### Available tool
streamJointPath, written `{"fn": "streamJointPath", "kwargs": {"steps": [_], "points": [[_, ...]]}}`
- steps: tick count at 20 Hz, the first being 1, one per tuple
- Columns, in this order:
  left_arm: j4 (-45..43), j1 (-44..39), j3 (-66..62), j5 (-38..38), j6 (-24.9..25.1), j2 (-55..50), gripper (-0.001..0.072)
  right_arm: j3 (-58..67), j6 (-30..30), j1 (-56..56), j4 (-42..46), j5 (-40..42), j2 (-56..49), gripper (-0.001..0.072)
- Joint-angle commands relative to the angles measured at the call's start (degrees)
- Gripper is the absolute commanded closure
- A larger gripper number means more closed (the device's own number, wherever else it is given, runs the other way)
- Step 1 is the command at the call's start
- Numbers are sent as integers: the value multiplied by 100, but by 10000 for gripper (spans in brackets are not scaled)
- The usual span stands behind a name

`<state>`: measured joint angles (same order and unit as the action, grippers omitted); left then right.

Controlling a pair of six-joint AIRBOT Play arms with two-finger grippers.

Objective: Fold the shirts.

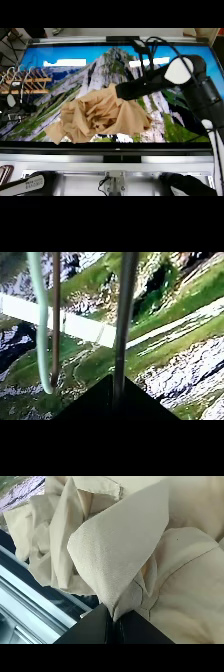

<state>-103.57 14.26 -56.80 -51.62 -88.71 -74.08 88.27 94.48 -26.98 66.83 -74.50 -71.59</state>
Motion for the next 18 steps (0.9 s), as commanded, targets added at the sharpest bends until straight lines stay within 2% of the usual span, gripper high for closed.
{"fn": "streamJointPath", "kwargs": {"steps": [1, 4, 7, 10, 11, 14, 18], "points": [[297, -2, -9, -46, -103, 614, 664, 9, -2, 2, 122, -9, 11, 646], [573, -299, -7, -55, -109, 1314, 664, 262, 0, 4, 487, -52, 17, 646], [654, -1333, -4, -293, -39, 2208, 664, 636, 81, 4, 894, -83, 15, 646], [824, -2876, 7, -1211, 761, 3021, 664, 791, 114, 66, 1333, -264, 15, 646], [804, -3298, 28, -1580, 863, 3224, 664, 791, 109, 133, 1368, -337, 15, 646], [824, -4135, 313, -2638, 857, 3781, 664, 793, 90, 398, 1368, -367, 15, 646], [1670, -5128, 1051, -3038, 817, 4363, 665, 793, -105, 623, 1386, -339, 15, 646]]}}
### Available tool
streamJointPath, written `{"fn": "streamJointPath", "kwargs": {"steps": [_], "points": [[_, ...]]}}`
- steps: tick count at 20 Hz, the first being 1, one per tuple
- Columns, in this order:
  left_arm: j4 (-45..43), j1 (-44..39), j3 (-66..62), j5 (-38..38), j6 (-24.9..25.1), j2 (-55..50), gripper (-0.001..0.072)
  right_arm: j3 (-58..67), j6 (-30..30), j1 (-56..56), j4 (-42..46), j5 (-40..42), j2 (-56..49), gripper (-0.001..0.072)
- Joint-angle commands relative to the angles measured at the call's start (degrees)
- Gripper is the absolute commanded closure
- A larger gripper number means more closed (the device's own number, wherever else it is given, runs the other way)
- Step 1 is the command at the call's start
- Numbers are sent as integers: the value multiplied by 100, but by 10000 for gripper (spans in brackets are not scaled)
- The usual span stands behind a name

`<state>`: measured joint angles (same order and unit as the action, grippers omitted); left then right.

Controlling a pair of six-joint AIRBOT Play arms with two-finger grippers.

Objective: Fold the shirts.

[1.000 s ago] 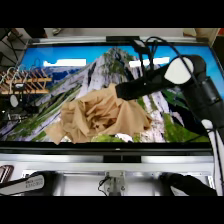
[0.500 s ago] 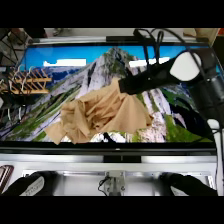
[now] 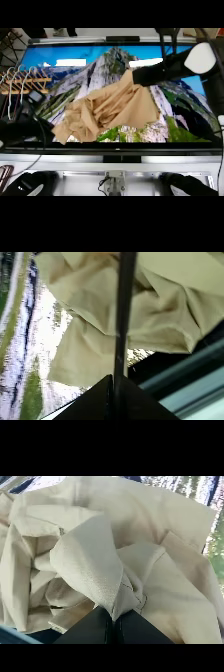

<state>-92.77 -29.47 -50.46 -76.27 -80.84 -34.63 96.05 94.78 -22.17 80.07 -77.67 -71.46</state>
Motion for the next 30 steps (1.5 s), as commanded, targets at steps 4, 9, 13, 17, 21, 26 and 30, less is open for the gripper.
{"fn": "streamJointPath", "kwargs": {"steps": [4, 9, 13, 17, 21, 26, 30], "points": [[667, -1561, 960, -570, -330, 396, 665, 20, -400, 136, -66, -33, 24, 646], [691, -1589, 1528, 2, -387, 380, 664, 20, -514, 136, -203, -31, 186, 646], [944, -1591, 1561, 551, -72, 352, 665, 20, -511, 136, -297, 22, 275, 646], [1104, -1580, 1558, 1198, 470, -133, 666, 20, -1060, 133, -1685, 343, 275, 646], [1757, -1580, 1423, 2376, 542, -857, 666, 20, -1261, -291, -2103, 122, 308, 646], [2433, -1580, 857, 2865, 1593, -1672, 666, 20, -1259, -481, -2094, 74, 313, 646], [2529, -1580, 713, 2234, 2500, -1891, 667, 22, -1257, -476, -1403, 116, 313, 646]]}}
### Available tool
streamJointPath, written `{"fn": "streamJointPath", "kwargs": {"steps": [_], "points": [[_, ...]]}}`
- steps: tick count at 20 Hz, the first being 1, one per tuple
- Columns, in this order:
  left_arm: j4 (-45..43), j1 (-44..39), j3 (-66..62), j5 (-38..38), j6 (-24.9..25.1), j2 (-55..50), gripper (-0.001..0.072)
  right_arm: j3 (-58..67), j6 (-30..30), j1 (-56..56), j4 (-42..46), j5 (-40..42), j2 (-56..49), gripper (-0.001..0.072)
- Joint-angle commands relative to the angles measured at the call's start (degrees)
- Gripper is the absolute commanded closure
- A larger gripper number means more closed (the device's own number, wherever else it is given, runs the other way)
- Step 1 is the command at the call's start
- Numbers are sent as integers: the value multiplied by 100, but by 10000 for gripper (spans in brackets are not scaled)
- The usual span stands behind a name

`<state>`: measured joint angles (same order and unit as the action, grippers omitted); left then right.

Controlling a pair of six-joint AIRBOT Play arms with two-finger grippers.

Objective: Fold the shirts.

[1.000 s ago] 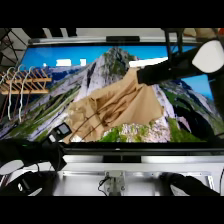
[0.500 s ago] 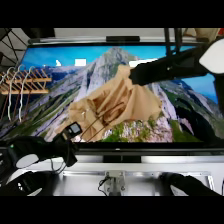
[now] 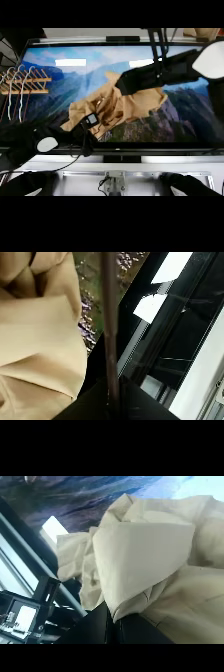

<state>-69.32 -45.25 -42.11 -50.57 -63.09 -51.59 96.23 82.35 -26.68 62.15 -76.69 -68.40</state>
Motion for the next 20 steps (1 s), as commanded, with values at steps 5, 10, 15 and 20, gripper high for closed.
{"fn": "streamJointPath", "kwargs": {"steps": [5, 10, 15, 20], "points": [[160, 0, -125, -1167, 850, 131, 666, 61, -142, -28, 1200, -96, 4, 646], [149, -9, -350, -1401, 997, 387, 666, 61, -378, -26, 1303, -131, 7, 646], [846, -11, -411, -234, 986, -155, 667, 61, -411, -28, 1150, -17, 7, 639], [1792, -11, -415, 837, 994, -1108, 667, 284, -420, -28, 927, 155, 17, 640]]}}
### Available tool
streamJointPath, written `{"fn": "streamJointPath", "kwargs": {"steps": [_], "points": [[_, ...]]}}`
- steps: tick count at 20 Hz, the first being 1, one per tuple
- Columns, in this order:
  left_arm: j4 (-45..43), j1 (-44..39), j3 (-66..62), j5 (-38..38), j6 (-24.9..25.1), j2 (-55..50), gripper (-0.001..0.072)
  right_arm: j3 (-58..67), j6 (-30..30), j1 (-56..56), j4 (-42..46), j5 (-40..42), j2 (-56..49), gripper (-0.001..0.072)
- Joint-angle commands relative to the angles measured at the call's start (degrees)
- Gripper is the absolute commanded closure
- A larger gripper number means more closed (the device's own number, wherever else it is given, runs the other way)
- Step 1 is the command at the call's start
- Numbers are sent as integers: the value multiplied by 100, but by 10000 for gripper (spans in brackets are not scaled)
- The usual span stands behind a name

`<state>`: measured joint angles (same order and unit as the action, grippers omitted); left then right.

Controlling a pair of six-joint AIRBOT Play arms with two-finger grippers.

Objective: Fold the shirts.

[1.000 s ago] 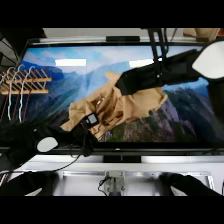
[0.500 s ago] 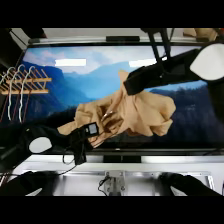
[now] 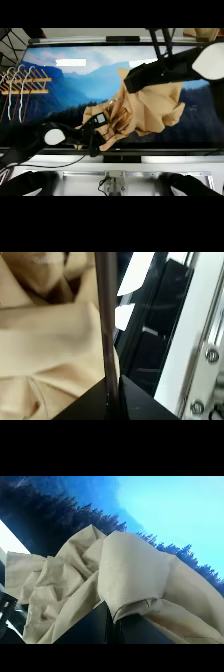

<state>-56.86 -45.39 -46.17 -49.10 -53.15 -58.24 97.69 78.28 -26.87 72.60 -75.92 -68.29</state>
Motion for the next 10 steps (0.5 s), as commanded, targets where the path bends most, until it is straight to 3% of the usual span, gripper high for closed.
{"fn": "streamJointPath", "kwargs": {"steps": [1, 4, 5, 7, 10], "points": [[621, 2, -11, 811, -2, -538, 667, 249, -7, -9, -118, 72, 7, 639], [680, 13, -42, 1027, -2, -518, 666, 367, 149, -9, -90, -7, 17, 632], [678, 13, -101, 1027, 0, -503, 666, 365, 240, -9, -24, -122, 11, 533], [678, 13, -260, 992, 0, -487, 666, 365, 549, -9, 79, -223, -13, 224], [675, 13, -343, 977, -2, -487, 666, 367, 658, 17, 214, -205, 68, 199]]}}
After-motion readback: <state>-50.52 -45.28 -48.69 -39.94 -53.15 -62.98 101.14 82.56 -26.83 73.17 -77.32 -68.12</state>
